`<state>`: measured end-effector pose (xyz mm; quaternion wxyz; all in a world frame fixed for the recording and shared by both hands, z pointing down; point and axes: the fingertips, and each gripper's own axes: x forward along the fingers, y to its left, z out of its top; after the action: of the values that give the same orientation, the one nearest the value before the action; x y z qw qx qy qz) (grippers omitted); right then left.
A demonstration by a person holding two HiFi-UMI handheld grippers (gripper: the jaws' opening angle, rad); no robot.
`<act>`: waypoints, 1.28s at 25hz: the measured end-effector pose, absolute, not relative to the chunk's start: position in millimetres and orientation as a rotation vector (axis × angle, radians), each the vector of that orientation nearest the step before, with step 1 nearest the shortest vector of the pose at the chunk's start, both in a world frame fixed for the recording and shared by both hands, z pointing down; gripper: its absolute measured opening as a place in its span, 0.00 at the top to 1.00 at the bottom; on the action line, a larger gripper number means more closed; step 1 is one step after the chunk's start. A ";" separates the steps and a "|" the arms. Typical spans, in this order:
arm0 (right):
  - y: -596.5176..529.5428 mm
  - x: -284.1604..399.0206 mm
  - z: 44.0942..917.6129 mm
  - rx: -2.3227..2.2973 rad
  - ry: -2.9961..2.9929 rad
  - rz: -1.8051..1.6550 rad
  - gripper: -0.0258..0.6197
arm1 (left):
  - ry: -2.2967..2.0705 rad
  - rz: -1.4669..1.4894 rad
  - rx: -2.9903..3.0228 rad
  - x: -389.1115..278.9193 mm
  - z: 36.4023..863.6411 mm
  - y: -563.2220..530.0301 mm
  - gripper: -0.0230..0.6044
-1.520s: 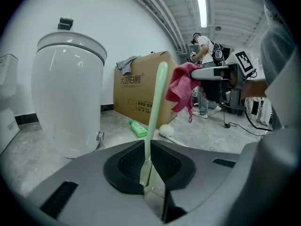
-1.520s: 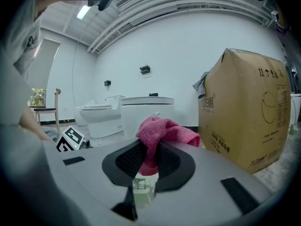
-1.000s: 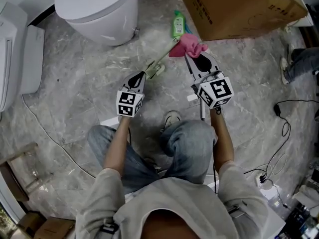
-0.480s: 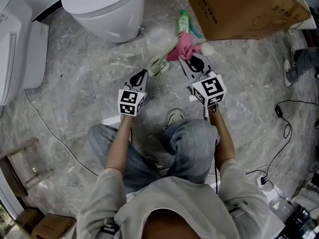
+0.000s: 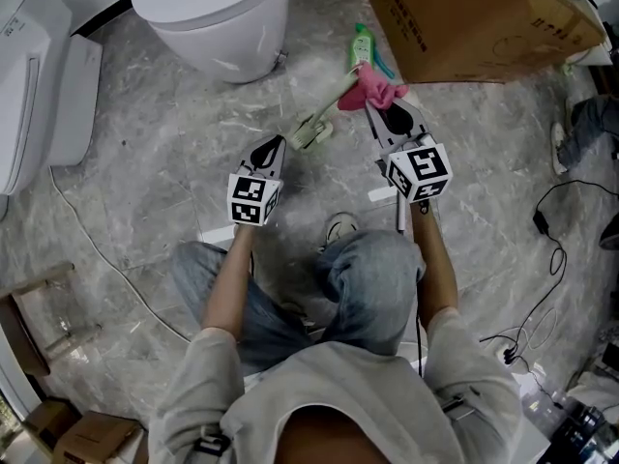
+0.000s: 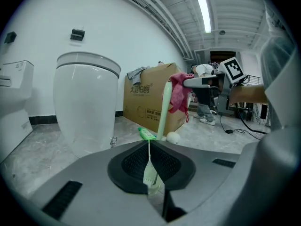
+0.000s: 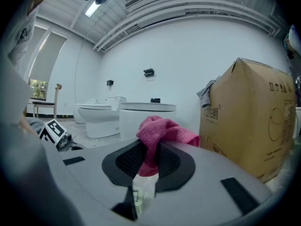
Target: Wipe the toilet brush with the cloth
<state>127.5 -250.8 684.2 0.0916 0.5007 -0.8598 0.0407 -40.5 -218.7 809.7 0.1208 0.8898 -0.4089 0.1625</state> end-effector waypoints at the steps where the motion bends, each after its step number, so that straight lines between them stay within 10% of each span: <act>1: -253.6 133.7 678.6 1.510 -2.550 0.111 0.86 | -1.191 0.477 2.598 -39.8 810.4 -218.3 0.92; 32: -227.2 82.6 745.8 1.281 -2.552 0.254 0.86 | -1.208 0.483 2.570 -49.3 812.3 -214.3 0.92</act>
<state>82.6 -227.2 745.8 0.1370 0.4425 -0.8819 0.0877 -49.3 -214.3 812.3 0.1302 0.8845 -0.4159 0.1663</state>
